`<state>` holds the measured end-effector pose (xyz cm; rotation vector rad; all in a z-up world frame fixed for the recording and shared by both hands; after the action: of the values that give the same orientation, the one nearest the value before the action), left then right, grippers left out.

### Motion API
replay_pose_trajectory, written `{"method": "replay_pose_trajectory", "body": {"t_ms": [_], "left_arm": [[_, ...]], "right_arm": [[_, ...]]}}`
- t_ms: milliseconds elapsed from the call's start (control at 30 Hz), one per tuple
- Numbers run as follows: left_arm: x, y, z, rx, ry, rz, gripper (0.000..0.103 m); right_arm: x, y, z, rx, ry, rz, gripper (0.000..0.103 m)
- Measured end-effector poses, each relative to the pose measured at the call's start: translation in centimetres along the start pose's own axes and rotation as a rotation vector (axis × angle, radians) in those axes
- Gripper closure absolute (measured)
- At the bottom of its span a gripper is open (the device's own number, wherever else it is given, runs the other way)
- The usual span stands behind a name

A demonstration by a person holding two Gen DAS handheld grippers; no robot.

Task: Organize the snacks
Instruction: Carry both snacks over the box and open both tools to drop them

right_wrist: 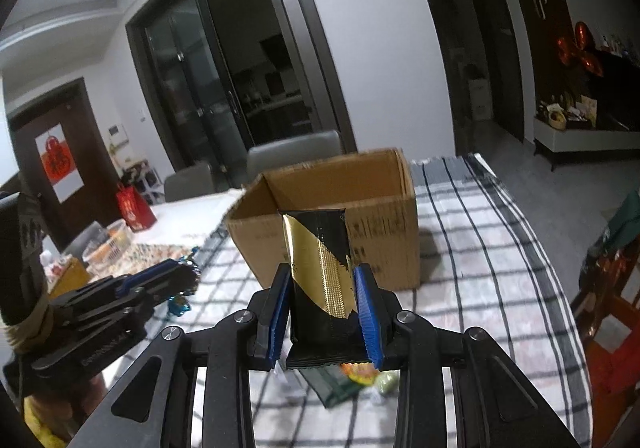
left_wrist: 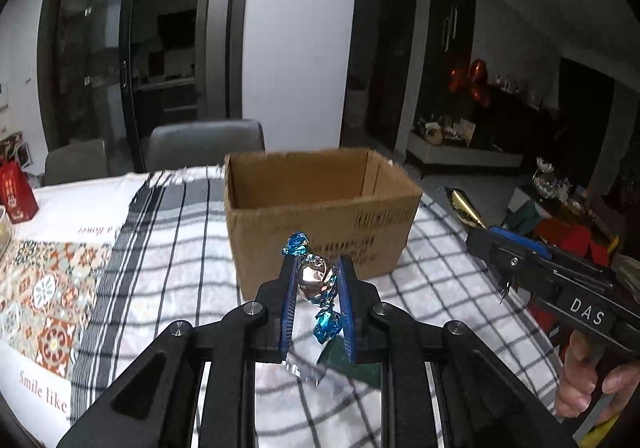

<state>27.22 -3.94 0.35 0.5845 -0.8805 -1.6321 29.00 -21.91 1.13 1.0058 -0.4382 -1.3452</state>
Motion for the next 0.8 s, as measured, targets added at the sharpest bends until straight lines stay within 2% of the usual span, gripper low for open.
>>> {"method": "replay_pose_trajectory", "body": {"t_ms": [367, 633, 800], "left_arm": [[-0.2, 4.7, -1.4, 0.051, 0.002, -0.016, 0.083], [-1.1, 7.5, -3.9, 0.067, 0.016, -0.026, 0.083], [-1.9, 8.8, -5.8, 0.050, 0.013, -0.021, 0.083]], "right_arm": [[-0.1, 4.4, -1.3, 0.064, 0.012, 0.046, 0.070], [0.3, 7.6, -3.8, 0.079, 0.013, 0.078, 0.070], [0.1, 9.1, -5.9, 0.064, 0.008, 0.116, 0.070]]}}
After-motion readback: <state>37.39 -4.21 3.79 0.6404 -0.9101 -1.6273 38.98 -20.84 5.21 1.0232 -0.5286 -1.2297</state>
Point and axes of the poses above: each gripper's, at about its wrist camera, not at the fingertips, and z roughly against the way its jaws point, x to its right, y to its top, the point moved 3 cm from there along -z, roughly the way its jaws point, and after that the axes turned 4 degrees about -x, right-handed, at the moved point
